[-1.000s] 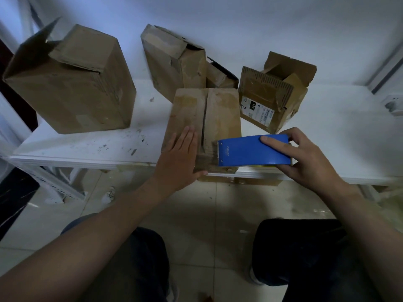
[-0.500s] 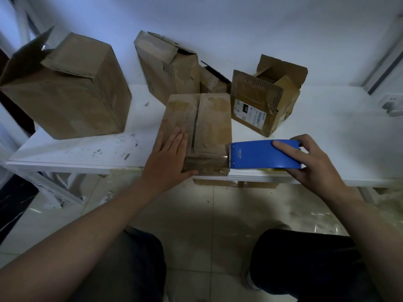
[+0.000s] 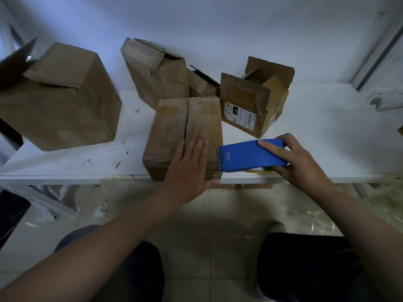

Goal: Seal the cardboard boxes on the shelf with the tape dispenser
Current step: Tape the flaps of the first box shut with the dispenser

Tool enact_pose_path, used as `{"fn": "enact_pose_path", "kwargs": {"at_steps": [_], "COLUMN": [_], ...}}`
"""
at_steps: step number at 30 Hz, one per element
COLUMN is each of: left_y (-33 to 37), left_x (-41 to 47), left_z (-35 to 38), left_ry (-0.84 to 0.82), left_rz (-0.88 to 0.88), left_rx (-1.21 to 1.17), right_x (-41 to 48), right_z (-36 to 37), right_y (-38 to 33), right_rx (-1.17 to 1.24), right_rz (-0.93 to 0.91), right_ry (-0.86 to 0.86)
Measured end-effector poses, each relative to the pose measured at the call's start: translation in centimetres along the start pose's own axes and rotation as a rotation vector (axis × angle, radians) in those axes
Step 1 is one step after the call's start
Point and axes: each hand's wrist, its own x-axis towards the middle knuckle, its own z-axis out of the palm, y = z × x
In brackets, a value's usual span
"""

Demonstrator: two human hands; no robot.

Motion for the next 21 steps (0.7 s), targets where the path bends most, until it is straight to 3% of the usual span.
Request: {"fn": "enact_pose_path", "kwargs": {"at_steps": [10, 21], "left_y": [-0.2, 0.0], "left_x": [0.3, 0.5], "left_z": [0.5, 0.5], "left_ry": [-0.014, 0.014], "left_rz": [0.022, 0.001], "left_rx": [0.027, 0.035], "right_x": [-0.3, -1.0], "right_z": [-0.6, -2.0], "right_y": [1.5, 2.2], "right_rx": [0.019, -0.045], "right_rz": [-0.013, -0.078], "right_ry": [-0.01, 0.104]}}
